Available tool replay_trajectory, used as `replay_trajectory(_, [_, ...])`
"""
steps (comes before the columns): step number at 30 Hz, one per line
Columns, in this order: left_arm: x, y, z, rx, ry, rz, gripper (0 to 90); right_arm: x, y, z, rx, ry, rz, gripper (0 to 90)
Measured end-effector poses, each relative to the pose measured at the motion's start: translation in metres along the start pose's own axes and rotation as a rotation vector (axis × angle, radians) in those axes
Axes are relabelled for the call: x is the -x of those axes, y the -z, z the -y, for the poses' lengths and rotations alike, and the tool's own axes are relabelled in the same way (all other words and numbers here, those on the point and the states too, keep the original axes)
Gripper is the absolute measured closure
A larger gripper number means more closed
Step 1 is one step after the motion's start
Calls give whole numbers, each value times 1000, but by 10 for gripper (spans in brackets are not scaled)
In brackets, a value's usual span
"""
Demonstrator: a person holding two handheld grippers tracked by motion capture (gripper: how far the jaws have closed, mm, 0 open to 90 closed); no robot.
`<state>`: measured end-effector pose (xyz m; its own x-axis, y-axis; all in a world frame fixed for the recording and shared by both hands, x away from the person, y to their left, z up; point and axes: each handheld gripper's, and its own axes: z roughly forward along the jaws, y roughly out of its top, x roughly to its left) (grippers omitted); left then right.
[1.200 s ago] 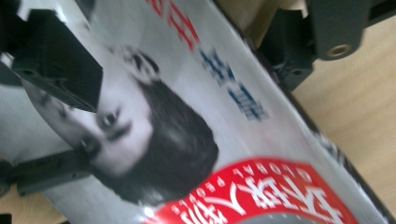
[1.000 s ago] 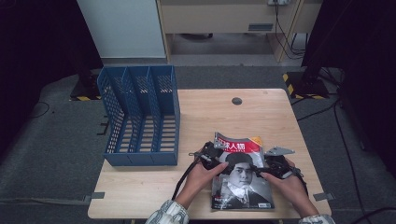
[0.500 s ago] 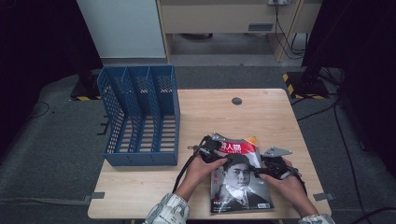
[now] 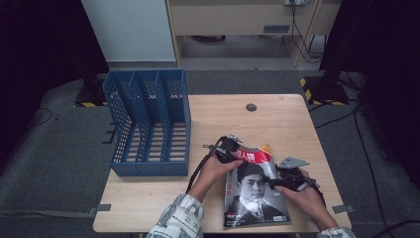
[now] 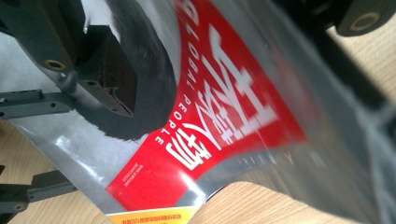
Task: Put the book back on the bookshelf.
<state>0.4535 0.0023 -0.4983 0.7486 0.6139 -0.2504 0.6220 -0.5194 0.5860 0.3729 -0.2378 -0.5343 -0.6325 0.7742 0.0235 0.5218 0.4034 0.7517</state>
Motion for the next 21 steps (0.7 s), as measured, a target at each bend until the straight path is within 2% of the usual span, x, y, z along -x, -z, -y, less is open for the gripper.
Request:
replay_trajectory(5, [-3,-4,-10,-36,-7,4,494,0,0,0,8,21,1,343])
replay_trajectory(10, [-6,-6,-11,-37,13,8,558,-1,0,0,11,23,1,348])
replay_trajectory(12, [-6,-5,-10,-51,20,13,641,-1,0,0,11,23,-1,346])
replay_trajectory(16, [-4,3,-12,-39,49,42,756,-1,0,0,9,16,-1,334])
replay_trajectory(18, [-2,7,-13,-36,63,50,787,-1,0,0,7,13,-3,324])
replay_trajectory(20, [-1,9,-13,-37,54,47,790,-1,-1,0,7,9,-1,317])
replay_trajectory(21, [1,12,-12,-23,58,47,792,0,-1,0,3,-9,-8,307])
